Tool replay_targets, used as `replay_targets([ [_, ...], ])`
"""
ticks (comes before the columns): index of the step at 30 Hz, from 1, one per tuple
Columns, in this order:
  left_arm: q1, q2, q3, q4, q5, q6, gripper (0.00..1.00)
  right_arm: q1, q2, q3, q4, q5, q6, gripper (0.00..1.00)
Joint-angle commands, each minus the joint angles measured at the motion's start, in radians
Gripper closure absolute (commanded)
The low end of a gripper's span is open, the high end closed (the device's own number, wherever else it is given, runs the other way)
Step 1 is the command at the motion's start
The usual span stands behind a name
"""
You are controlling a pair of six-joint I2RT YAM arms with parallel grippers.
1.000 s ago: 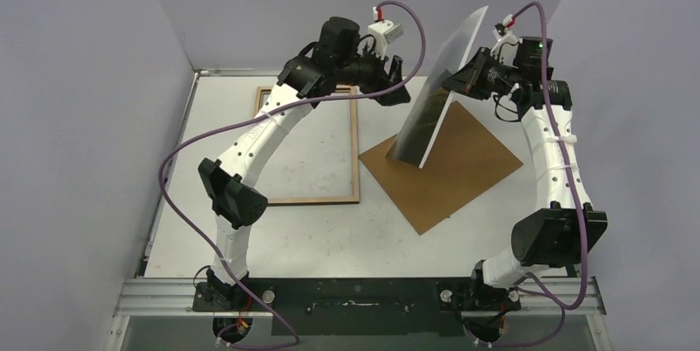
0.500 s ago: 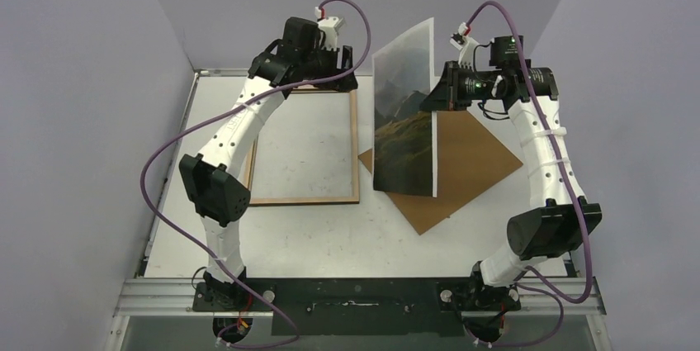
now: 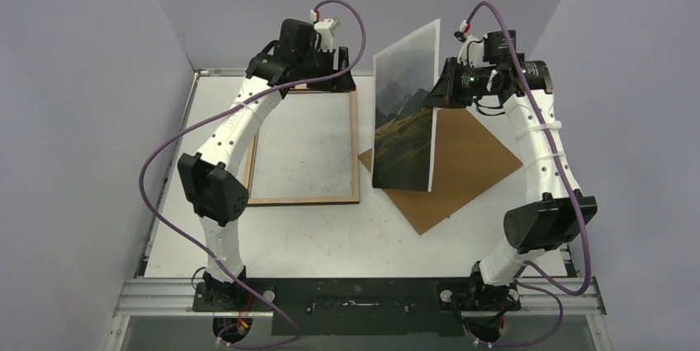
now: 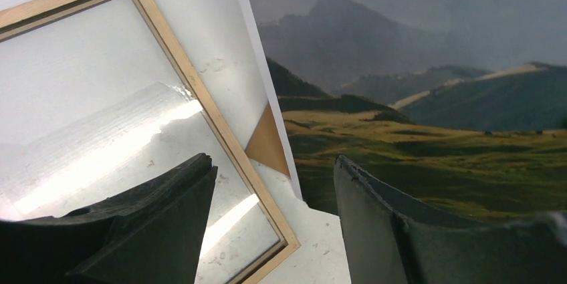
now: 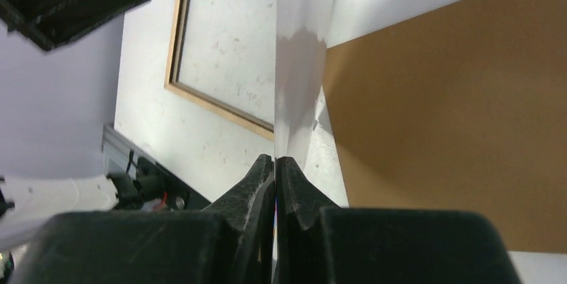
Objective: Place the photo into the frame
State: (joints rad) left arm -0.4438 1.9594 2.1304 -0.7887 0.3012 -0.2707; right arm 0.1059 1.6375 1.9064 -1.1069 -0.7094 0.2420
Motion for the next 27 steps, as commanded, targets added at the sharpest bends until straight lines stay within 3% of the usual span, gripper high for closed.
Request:
replay_targets([
  [1,-0.048,-0.083,-0.003,0.058,0.029,-0.017,0.35,0.007,0.011,0.042,0.104,0.204,0.270,1.00],
  [9,-0.237,-0.105,-0.022,0.118,-0.042,0.082,0.30,0.041,0.024,0.083,0.026,0.520,0.538,1.00],
  [14,-0.281,-0.108,-0.033,0.225,0.046,0.154,0.27,0.052,-0.018,0.034,0.035,0.643,0.661,1.00],
  [19,-0.291,-0.097,-0.055,0.306,0.140,0.189,0.26,0.052,-0.034,-0.006,0.052,0.664,0.761,1.00],
  [27,-0.374,-0.205,-0.363,0.605,0.048,0.344,0.31,0.053,-0.041,-0.021,0.034,0.647,0.853,1.00],
])
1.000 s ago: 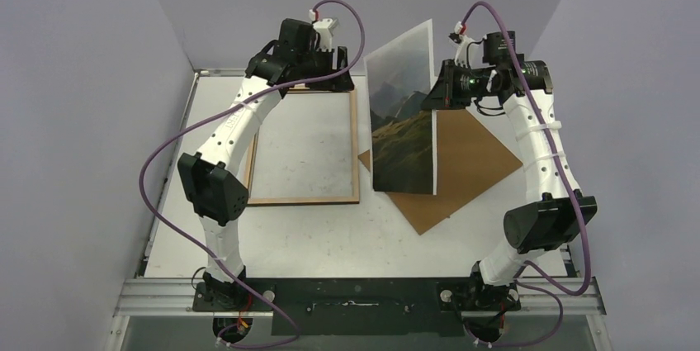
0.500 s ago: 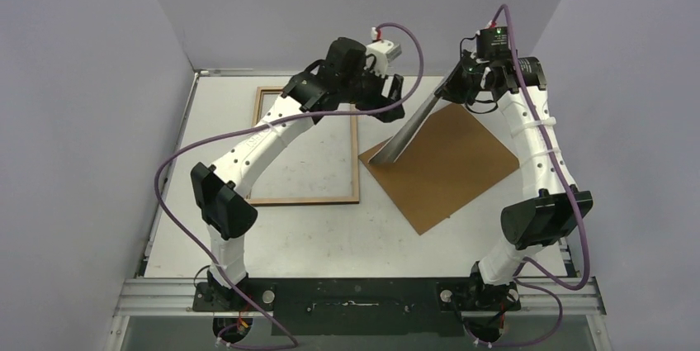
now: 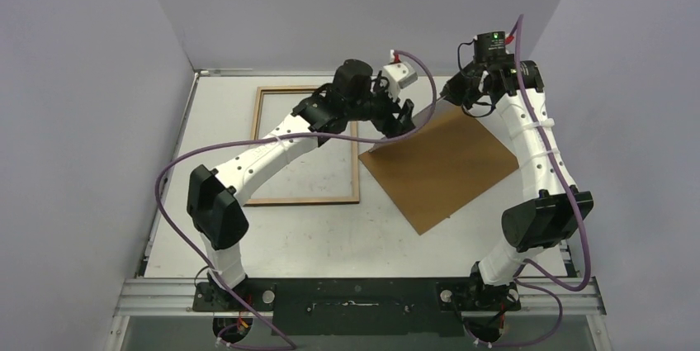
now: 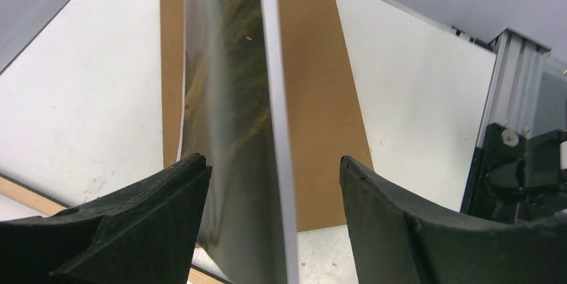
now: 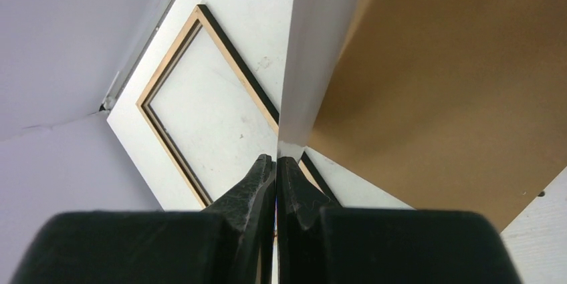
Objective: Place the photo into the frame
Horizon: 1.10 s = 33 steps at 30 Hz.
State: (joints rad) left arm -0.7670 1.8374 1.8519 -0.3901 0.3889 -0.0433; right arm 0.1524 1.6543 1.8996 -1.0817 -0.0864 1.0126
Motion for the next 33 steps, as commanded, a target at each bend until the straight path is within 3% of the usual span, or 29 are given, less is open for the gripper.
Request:
replay_targets([
  [1,-0.059,-0.085,-0.096,0.214,-0.057,0.127,0.31,0.006,-0.062,-0.020,0.010,0.023,0.092,1.00],
  [7,-0.081,-0.079,-0.070,0.158,-0.083,0.149,0.39,0.006,-0.071,-0.045,0.000,0.031,0.113,1.00],
  [10,-0.111,-0.056,-0.030,0.066,-0.205,0.193,0.56,0.006,-0.073,-0.047,-0.002,0.032,0.119,1.00],
  [14,-0.152,-0.016,0.047,-0.056,-0.397,0.265,0.61,0.006,-0.076,-0.054,-0.006,0.037,0.119,1.00],
  [18,-0.155,-0.013,0.042,-0.074,-0.389,0.291,0.65,0.008,-0.080,-0.063,0.000,0.031,0.121,1.00],
  [29,-0.155,0.043,0.075,-0.106,-0.390,0.291,0.62,0.008,-0.092,-0.086,0.006,0.015,0.136,1.00],
  [33,-0.155,0.074,0.135,-0.161,-0.401,0.281,0.80,0.008,-0.087,-0.094,0.012,-0.002,0.136,1.00],
])
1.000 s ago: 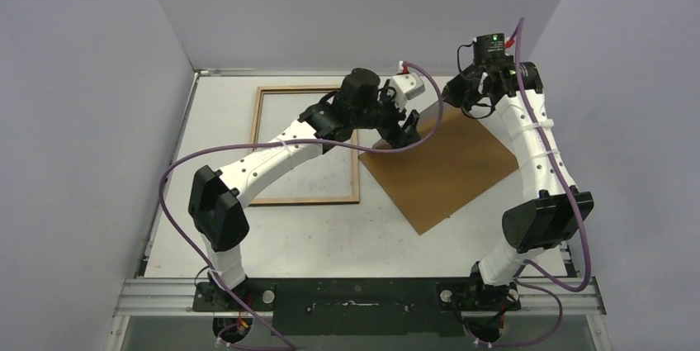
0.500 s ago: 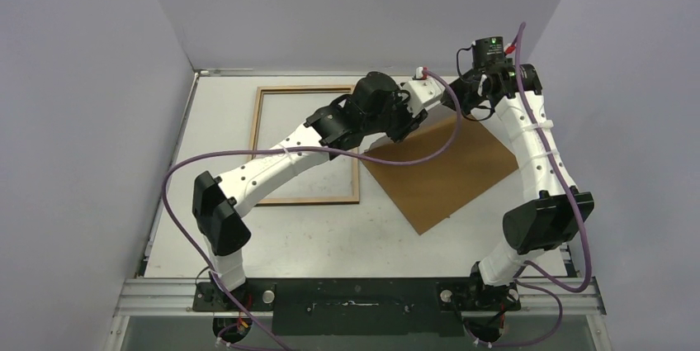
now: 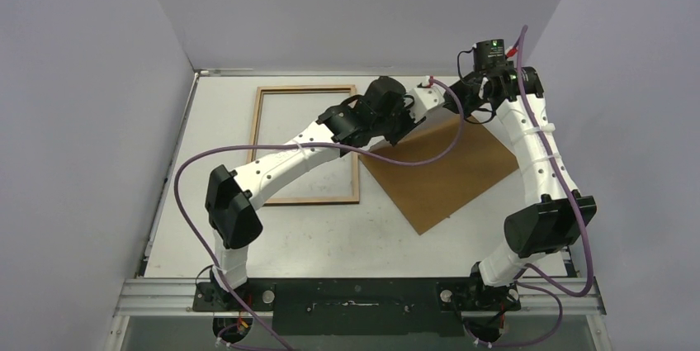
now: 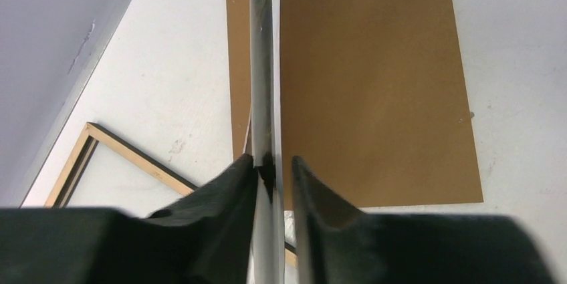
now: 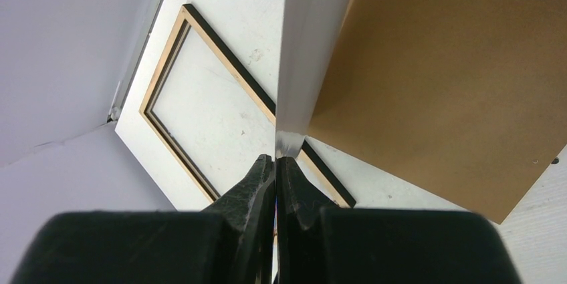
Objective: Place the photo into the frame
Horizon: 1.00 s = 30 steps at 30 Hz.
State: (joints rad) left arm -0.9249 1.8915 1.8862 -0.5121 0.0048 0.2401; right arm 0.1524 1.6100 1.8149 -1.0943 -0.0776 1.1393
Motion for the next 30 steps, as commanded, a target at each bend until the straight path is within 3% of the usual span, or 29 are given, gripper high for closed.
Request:
replay_targets([
  [1,0.003,0.027,0.122,-0.056,-0.021,-0.004,0.86,0.009,-0.041,-0.014,0.029,-0.020,0.009,1.00],
  [6,0.003,0.030,0.168,-0.099,-0.029,-0.011,0.99,0.009,-0.032,-0.016,0.043,-0.042,-0.009,1.00],
  [8,0.003,0.031,0.173,-0.108,-0.027,-0.013,1.00,0.006,-0.030,-0.019,0.052,-0.052,-0.013,0.94],
  [11,0.005,0.035,0.184,-0.127,-0.008,-0.017,1.00,0.004,-0.031,-0.022,0.070,-0.064,-0.021,0.75],
  [15,0.021,0.033,0.199,-0.145,0.032,-0.047,1.00,-0.019,-0.062,-0.051,0.146,-0.088,-0.038,0.41],
  [20,0.070,0.021,0.222,-0.167,0.095,-0.111,1.00,-0.093,-0.128,-0.111,0.314,-0.149,-0.051,0.16],
  [24,0.133,0.006,0.235,-0.157,0.167,-0.182,1.00,-0.137,-0.208,-0.201,0.618,-0.234,-0.047,0.10],
  [30,0.223,0.004,0.309,-0.143,0.220,-0.341,1.00,-0.136,-0.309,-0.268,0.822,-0.252,-0.174,0.08],
])
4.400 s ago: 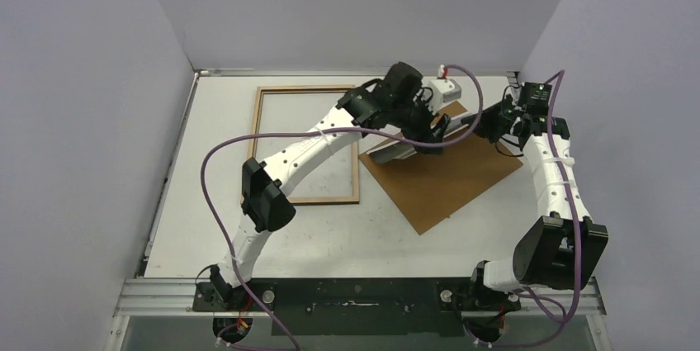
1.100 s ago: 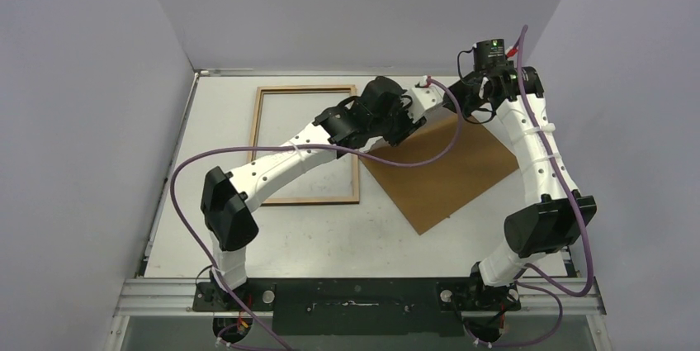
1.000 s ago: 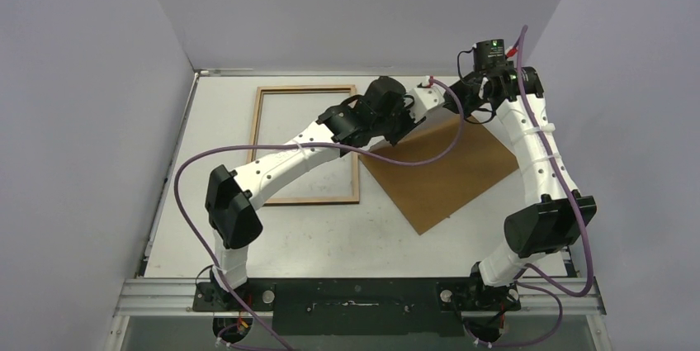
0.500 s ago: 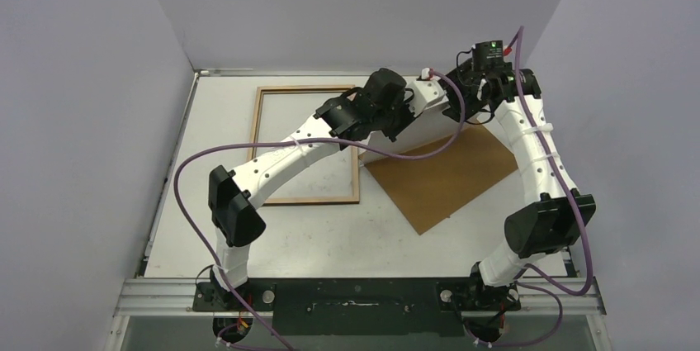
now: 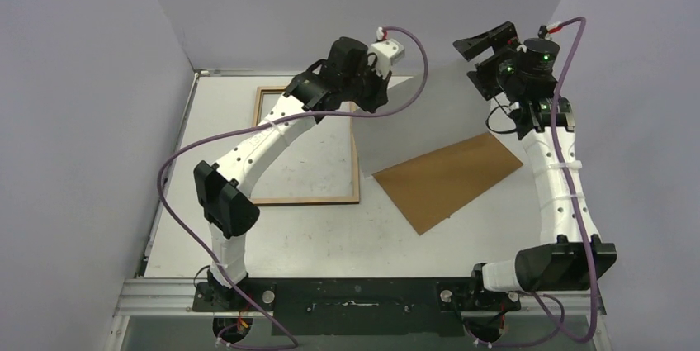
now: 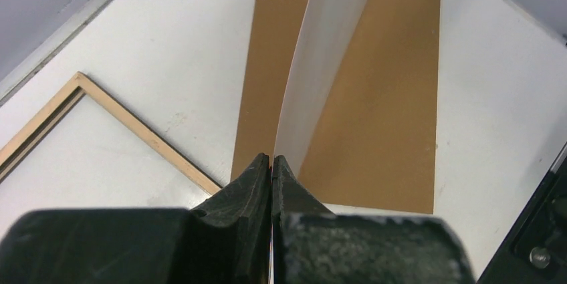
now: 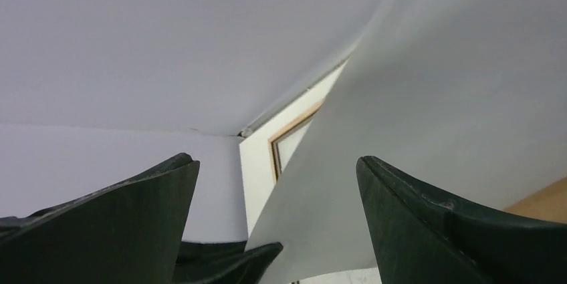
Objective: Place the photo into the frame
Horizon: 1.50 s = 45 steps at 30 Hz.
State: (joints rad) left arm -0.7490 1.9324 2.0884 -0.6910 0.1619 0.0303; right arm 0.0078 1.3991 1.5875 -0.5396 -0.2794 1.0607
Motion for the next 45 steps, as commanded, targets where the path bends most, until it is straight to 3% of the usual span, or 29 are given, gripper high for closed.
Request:
replay_targets([
  [1,0.053,-0.042,0.118,0.035,0.060,-0.139,1.00,0.010,-0.117,-0.066,0.305,-0.052,-0.109,0.07],
  [8,0.071,-0.094,0.207,0.008,0.008,-0.118,1.00,0.038,-0.207,-0.278,0.527,-0.010,-0.116,0.02],
  [19,0.064,-0.232,0.199,-0.006,-0.020,-0.008,1.00,0.141,-0.125,-0.478,1.040,-0.012,0.003,0.00],
  [24,0.071,-0.256,0.217,-0.040,-0.097,-0.024,1.00,0.175,-0.066,-0.504,1.136,-0.021,0.079,0.00],
  [28,0.138,-0.262,0.195,-0.080,-0.144,-0.146,1.00,0.192,-0.045,-0.513,1.129,-0.024,0.101,0.00],
  [34,0.343,-0.288,0.047,-0.089,-0.033,-0.398,1.00,0.192,-0.012,-0.569,1.140,-0.039,0.140,0.00],
  [38,0.511,-0.351,-0.204,0.027,0.121,-0.557,1.00,0.192,0.013,-0.583,1.145,-0.067,0.167,0.00],
  [45,0.617,-0.423,-0.545,0.150,0.107,-0.722,1.00,0.198,0.012,-0.585,1.084,-0.092,0.160,0.00],
])
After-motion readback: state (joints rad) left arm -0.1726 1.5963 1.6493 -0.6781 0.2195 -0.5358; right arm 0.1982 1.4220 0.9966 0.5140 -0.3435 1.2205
